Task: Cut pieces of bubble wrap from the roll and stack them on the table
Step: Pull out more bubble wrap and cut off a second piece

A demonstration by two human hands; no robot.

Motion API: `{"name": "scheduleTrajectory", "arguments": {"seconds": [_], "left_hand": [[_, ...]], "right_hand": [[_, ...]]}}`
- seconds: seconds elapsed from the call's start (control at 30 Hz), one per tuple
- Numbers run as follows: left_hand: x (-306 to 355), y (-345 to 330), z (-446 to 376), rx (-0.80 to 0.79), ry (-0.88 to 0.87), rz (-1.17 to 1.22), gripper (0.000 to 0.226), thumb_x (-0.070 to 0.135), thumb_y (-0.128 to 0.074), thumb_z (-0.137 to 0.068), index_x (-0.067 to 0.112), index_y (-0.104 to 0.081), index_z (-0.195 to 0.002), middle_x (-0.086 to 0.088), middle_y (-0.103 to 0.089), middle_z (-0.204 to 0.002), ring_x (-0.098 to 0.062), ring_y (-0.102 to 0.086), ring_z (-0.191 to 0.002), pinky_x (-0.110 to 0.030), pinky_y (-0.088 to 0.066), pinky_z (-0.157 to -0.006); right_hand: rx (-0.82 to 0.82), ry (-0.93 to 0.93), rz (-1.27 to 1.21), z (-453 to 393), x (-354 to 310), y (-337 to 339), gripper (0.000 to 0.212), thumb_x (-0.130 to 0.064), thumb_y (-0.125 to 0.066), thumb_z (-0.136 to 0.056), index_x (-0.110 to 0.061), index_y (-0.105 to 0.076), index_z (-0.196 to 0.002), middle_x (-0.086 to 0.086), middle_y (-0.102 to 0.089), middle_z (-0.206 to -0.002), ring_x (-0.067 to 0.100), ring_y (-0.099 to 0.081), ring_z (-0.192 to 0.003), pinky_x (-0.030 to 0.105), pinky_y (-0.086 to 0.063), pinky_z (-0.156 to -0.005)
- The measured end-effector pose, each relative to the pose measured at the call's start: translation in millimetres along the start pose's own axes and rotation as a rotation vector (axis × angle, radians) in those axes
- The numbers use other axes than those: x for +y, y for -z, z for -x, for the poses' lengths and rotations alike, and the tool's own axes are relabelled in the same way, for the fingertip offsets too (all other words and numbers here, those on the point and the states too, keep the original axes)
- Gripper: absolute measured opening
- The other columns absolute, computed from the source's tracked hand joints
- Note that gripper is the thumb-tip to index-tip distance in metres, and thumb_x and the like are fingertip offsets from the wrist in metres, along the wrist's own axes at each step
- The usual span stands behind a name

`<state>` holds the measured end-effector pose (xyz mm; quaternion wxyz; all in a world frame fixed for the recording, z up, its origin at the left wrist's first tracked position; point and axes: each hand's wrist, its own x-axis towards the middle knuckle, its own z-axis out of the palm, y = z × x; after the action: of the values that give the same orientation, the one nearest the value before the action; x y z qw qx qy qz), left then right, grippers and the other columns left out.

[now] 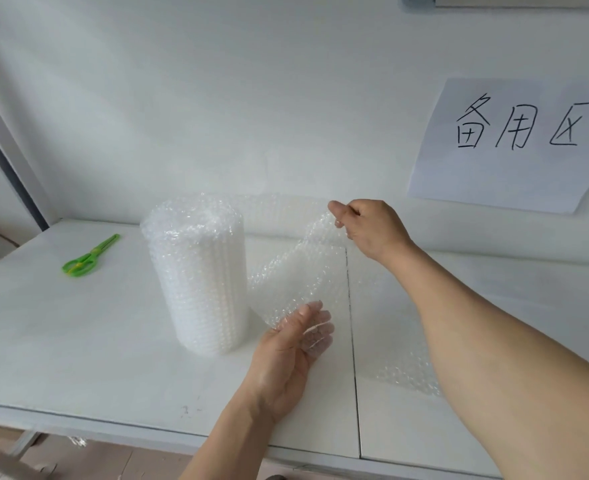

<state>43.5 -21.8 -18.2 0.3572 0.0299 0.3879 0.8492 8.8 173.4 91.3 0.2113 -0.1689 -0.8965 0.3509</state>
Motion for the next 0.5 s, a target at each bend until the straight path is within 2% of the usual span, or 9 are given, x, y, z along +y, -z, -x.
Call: {"name": "scheduleTrajectory", "arguments": {"seconds": [0.07, 0.13, 0.23, 0.33, 0.5], "left_hand": [[0.3, 0.0, -1.5, 0.017, -0.007, -0.004, 0.031, 0.027, -0.066, -0.083, 0.007, -0.072, -0.106, -0.010, -0.070, -0.095, -0.024, -0.065, -0.089, -0.042, -0.047, -0.099], [-1.3, -1.5, -2.5, 0.047, -0.032, -0.039, 0.029, 0.028, -0.063, -0.088, 0.007, -0.070, -0.107, -0.008, -0.069, -0.095, -0.023, -0.065, -0.087, -0.041, -0.049, -0.095], [-5.5, -8.0, -3.0, 0.121, -0.093, -0.141, 0.026, 0.027, -0.059, -0.095, 0.007, -0.070, -0.108, -0.006, -0.068, -0.091, -0.020, -0.065, -0.083, -0.036, -0.053, -0.084], [-11.1, -14.3, -4.1, 0.181, -0.170, -0.291, 0.030, 0.032, -0.055, -0.098, 0.007, -0.069, -0.107, -0.006, -0.065, -0.089, -0.019, -0.063, -0.079, -0.031, -0.053, -0.074], [-18.8, -23.8, -1.5, 0.239, -0.258, -0.629, 0.037, 0.046, -0.051, -0.098, 0.014, -0.070, -0.103, -0.003, -0.065, -0.084, -0.014, -0.057, -0.069, -0.026, -0.050, -0.063]], "right_hand": [[0.016, -0.011, 0.040, 2.8, 4.5, -3.2, 0.043, -0.053, -0.050, -0.094, -0.013, -0.066, -0.096, -0.003, -0.068, -0.092, 0.018, -0.061, -0.088, 0.028, -0.042, -0.074], [0.080, -0.011, 0.089, 10.5, 12.0, -5.0, 0.048, -0.054, -0.049, -0.093, -0.017, -0.060, -0.123, 0.002, -0.063, -0.118, 0.020, -0.057, -0.110, 0.031, -0.042, -0.091], [0.208, -0.031, 0.156, 34.8, 26.5, -2.8, 0.060, -0.055, -0.048, -0.093, -0.016, -0.047, -0.139, 0.008, -0.048, -0.142, 0.028, -0.042, -0.131, 0.042, -0.035, -0.109], [0.222, -0.106, 0.171, 70.0, 46.2, 3.6, 0.062, -0.054, -0.049, -0.093, -0.014, -0.045, -0.141, 0.009, -0.045, -0.144, 0.028, -0.039, -0.133, 0.041, -0.034, -0.110], [0.214, -0.218, 0.308, 135.0, 87.2, 17.9, 0.054, -0.049, -0.051, -0.094, -0.014, -0.053, -0.135, 0.011, -0.053, -0.134, 0.031, -0.045, -0.125, 0.041, -0.038, -0.104]]}}
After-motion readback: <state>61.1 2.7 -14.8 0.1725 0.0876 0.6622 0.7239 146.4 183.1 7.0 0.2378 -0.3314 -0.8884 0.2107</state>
